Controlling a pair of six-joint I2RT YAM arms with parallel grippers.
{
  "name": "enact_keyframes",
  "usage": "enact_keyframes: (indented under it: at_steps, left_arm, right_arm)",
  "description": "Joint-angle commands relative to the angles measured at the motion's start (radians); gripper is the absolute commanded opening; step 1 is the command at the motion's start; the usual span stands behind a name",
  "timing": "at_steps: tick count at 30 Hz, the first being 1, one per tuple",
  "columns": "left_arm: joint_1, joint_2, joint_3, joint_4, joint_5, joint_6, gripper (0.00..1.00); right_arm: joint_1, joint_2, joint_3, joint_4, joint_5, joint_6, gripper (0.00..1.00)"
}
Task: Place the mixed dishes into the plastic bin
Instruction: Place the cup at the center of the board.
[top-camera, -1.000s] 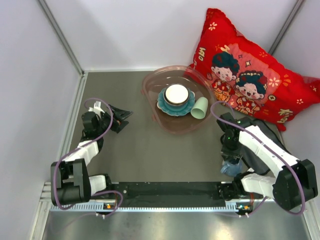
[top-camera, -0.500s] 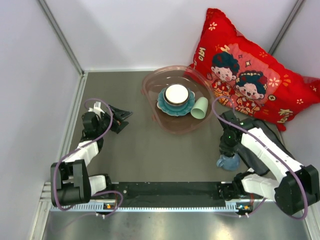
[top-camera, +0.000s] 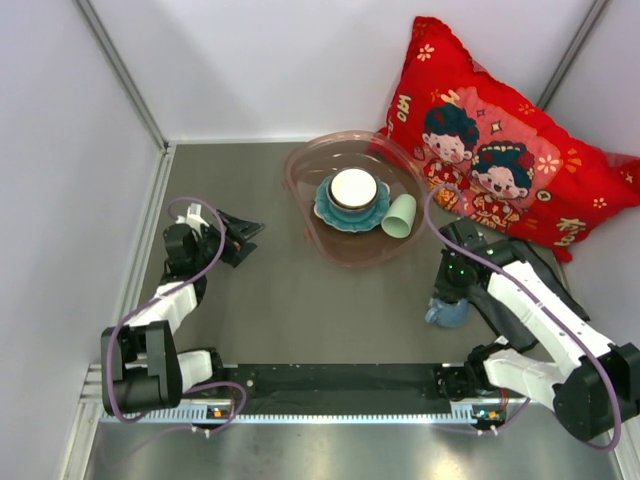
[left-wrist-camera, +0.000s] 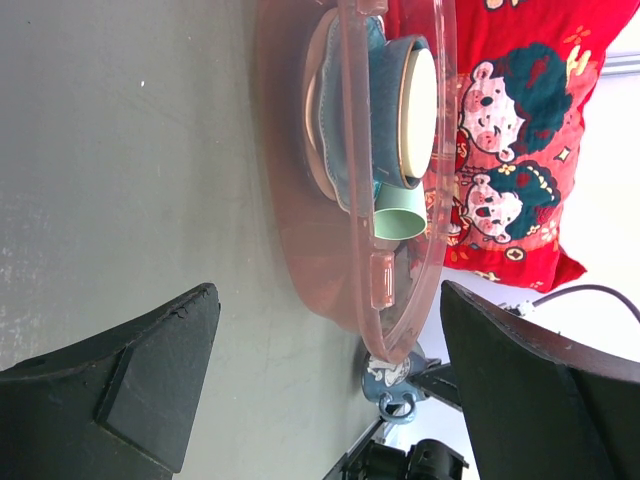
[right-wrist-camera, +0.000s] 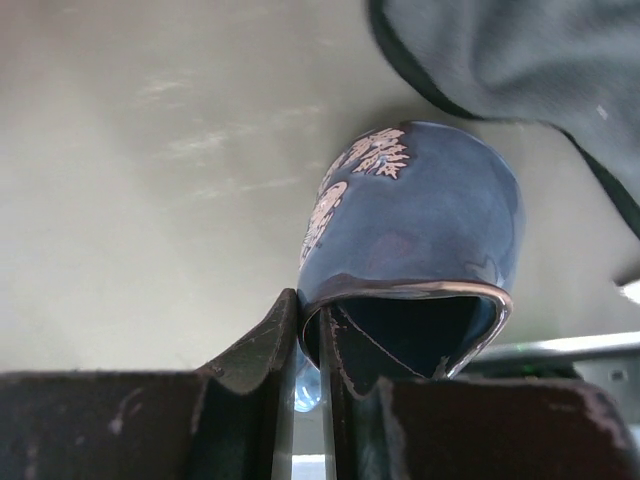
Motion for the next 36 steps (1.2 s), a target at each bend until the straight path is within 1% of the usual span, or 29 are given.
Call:
enact_keyframes:
  at_steps: [1, 4, 5, 9, 14, 21, 23, 28, 32, 33, 36]
  left_arm:
    - [-0.001, -0.030, 0.011, 0.017, -0.003, 0.023, 0.96]
    - [-0.001, -0.032, 0.013, 0.009, -0.006, 0.027, 0.96]
    - [0.001, -0.032, 0.013, 0.009, -0.006, 0.026, 0.96]
    - [0.001, -0.036, 0.013, 0.002, -0.006, 0.030, 0.95]
    - [-0.001, -0.047, 0.014, -0.014, -0.009, 0.035, 0.96]
    - [0.001, -0.067, 0.021, -0.046, -0.016, 0.049, 0.95]
    - [-0.001, -0.072, 0.022, -0.054, -0.018, 0.052, 0.96]
    - [-0.001, -0.075, 0.025, -0.058, -0.018, 0.052, 0.95]
    - [0.001, -0.076, 0.025, -0.066, -0.020, 0.056, 0.96]
    - [-0.001, -0.078, 0.025, -0.066, -0.018, 0.056, 0.96]
    - [0.001, -0.081, 0.024, -0.066, -0.020, 0.056, 0.96]
  right_arm:
    - [-0.007, -0.003, 0.052, 0.132, -0.057, -0.105, 0.00]
    - [-0.007, 0.000, 0.059, 0.184, -0.082, -0.152, 0.00]
    - [-0.007, 0.003, 0.059, 0.203, -0.124, -0.168, 0.00]
    - [-0.006, 0.034, 0.055, 0.280, -0.215, -0.229, 0.00]
    - [-0.003, 0.101, 0.044, 0.370, -0.342, -0.263, 0.00]
    - [0.036, 0.189, 0.064, 0.401, -0.349, -0.269, 0.01]
    - [0.049, 0.203, 0.066, 0.403, -0.347, -0.268, 0.03]
    - [0.066, 0.226, 0.065, 0.409, -0.338, -0.261, 0.16]
    - [0.072, 0.223, 0.067, 0.401, -0.329, -0.263, 0.22]
    - [0.072, 0.221, 0.070, 0.395, -0.326, -0.261, 0.27]
    - [0.071, 0.201, 0.085, 0.380, -0.310, -0.258, 0.32]
